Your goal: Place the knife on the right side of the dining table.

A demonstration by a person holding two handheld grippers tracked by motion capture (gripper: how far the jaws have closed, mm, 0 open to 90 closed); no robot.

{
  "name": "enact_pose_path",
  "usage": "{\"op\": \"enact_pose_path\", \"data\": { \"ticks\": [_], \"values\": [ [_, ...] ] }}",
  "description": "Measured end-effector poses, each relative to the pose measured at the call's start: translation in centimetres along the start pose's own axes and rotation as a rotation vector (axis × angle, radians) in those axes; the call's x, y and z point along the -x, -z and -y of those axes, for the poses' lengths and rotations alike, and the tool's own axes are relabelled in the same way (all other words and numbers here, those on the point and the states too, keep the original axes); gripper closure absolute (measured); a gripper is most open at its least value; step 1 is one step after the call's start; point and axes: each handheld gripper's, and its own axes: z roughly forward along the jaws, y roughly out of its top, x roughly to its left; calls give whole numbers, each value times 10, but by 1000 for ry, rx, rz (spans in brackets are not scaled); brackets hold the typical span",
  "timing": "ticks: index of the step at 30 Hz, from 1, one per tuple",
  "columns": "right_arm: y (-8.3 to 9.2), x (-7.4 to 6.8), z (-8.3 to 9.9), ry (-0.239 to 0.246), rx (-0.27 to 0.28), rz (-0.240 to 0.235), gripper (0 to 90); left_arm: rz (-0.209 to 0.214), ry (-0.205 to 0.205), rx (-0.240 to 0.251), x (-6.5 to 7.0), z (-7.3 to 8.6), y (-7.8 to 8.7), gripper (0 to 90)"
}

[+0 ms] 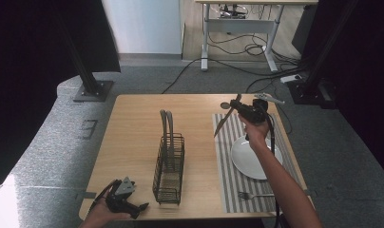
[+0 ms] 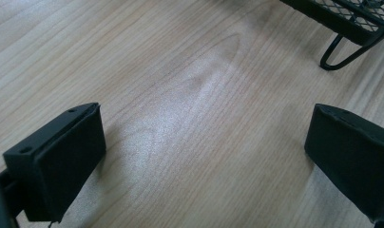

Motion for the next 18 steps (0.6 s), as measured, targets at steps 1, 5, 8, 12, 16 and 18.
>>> {"op": "enact_pose_path", "data": {
  "ticks": [1,5,8,12,16,18],
  "values": [
    [0,2,-1,0,-4,5,828,0,0,0,0,0,0,0],
    [-1,5,-5,-1,-1,20,828,0,0,0,0,0,0,0],
    [-2,7,-8,4,-2,29,828,0,0,0,0,0,0,0],
    [-2,8,-10,7,0,35,828,0,1,1,0,0,0,0],
    [-4,11,-10,10,-1,44,828,0,0,0,0,0,0,0],
    [-6,14,-9,5,-6,52,828,0,0,0,0,0,0,0]
  ]
}}
